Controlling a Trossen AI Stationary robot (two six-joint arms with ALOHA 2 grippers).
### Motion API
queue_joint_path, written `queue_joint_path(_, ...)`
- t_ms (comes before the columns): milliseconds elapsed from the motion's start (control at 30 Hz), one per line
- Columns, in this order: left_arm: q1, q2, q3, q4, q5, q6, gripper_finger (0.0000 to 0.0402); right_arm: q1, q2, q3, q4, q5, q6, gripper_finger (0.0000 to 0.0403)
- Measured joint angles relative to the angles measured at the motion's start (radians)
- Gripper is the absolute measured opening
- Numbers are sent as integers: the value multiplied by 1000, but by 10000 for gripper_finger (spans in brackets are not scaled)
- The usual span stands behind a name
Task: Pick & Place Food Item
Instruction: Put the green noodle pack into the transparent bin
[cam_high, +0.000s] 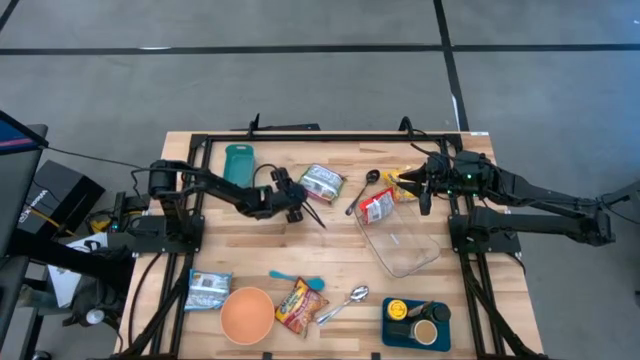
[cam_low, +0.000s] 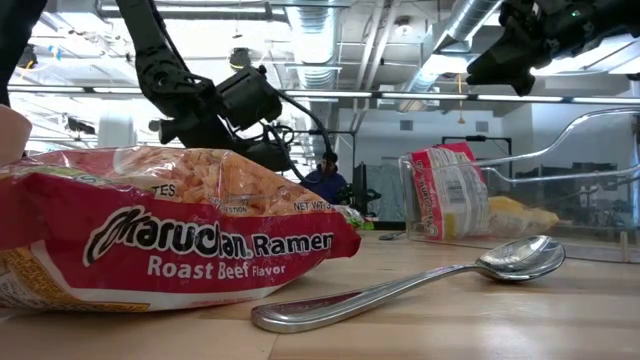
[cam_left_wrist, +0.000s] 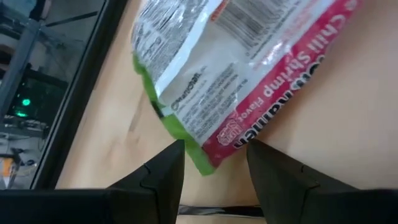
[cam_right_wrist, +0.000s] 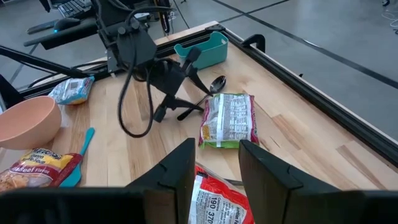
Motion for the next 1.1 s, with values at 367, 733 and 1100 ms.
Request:
queue_joint_path(367,5,0,-1,-3,1,-9,119,0,0,0,-5,0,0,118)
queue_joint_path(733,4,0,-1,1,9,-11,54,0,0,0,-5,0,0,118)
queue_joint_path(1100,4,0,-1,8,38,-11,4,0,0,0,-5,0,0,118)
